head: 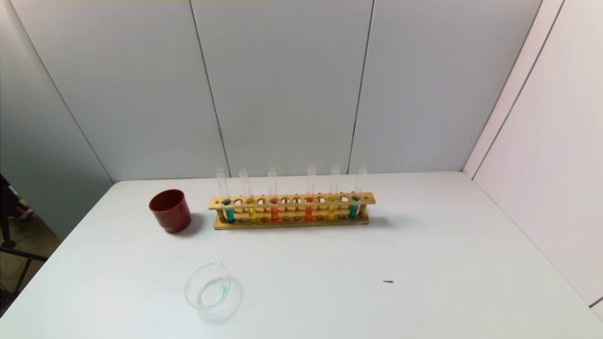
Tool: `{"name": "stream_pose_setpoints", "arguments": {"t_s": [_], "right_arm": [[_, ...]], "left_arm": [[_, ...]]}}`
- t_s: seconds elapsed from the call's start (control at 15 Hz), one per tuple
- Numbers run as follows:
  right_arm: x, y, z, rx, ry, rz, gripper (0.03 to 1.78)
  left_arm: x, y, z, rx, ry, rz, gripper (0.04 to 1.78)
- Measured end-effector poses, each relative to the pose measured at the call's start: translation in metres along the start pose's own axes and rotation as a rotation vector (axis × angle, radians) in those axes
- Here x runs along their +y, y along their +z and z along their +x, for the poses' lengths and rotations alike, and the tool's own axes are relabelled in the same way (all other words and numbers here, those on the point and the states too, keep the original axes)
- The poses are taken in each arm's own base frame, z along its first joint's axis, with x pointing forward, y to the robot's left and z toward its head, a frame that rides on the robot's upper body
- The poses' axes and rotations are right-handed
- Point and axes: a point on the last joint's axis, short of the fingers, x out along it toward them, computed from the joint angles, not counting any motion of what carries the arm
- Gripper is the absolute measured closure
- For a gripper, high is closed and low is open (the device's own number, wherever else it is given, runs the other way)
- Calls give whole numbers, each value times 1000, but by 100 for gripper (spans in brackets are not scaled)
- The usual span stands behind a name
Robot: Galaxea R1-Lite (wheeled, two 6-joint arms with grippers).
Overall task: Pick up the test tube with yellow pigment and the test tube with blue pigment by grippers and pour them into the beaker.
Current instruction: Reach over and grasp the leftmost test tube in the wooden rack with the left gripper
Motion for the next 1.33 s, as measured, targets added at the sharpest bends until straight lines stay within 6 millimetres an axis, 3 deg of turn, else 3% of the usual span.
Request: {"name": "stream_pose_setpoints", "arguments": {"t_s": [0.8,1.0,1.33], "right_arm": [[0,0,0,0,0,0,11],[0,0,0,0,0,0,11],[0,0,0,0,0,0,11]], "left_arm": [[0,1,0,-3,3,16,7],[-2,23,-6,-33,-61,36,7],[-3,86,2,-40,-110,39,7]]}}
